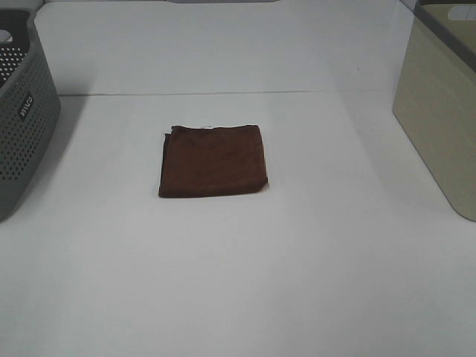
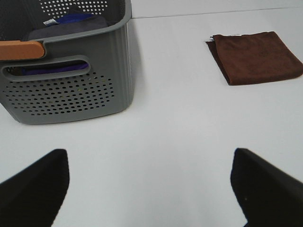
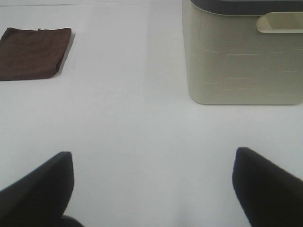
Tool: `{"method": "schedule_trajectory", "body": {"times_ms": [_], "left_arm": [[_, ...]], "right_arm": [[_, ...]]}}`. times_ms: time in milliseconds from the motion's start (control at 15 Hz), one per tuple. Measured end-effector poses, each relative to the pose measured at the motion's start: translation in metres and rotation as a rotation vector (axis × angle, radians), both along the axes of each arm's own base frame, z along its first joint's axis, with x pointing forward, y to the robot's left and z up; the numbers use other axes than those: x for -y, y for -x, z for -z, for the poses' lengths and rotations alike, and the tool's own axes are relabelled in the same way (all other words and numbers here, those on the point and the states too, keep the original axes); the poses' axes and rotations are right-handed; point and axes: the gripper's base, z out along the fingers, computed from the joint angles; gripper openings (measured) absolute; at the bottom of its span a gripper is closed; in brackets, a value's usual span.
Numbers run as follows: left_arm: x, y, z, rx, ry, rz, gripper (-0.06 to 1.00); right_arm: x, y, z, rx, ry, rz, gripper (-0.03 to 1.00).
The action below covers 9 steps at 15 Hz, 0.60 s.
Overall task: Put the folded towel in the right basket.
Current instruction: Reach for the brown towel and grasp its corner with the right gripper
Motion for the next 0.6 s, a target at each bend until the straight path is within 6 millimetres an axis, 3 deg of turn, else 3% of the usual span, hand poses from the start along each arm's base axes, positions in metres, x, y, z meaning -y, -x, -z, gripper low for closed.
{"method": "schedule_trajectory", "body": {"times_ms": [600], "left_arm": [[0.0, 0.0, 0.0, 0.0, 0.0, 0.0, 0.88]], "right_arm": [[0.0, 0.0, 0.0, 0.0, 0.0, 0.0, 0.85]]}}
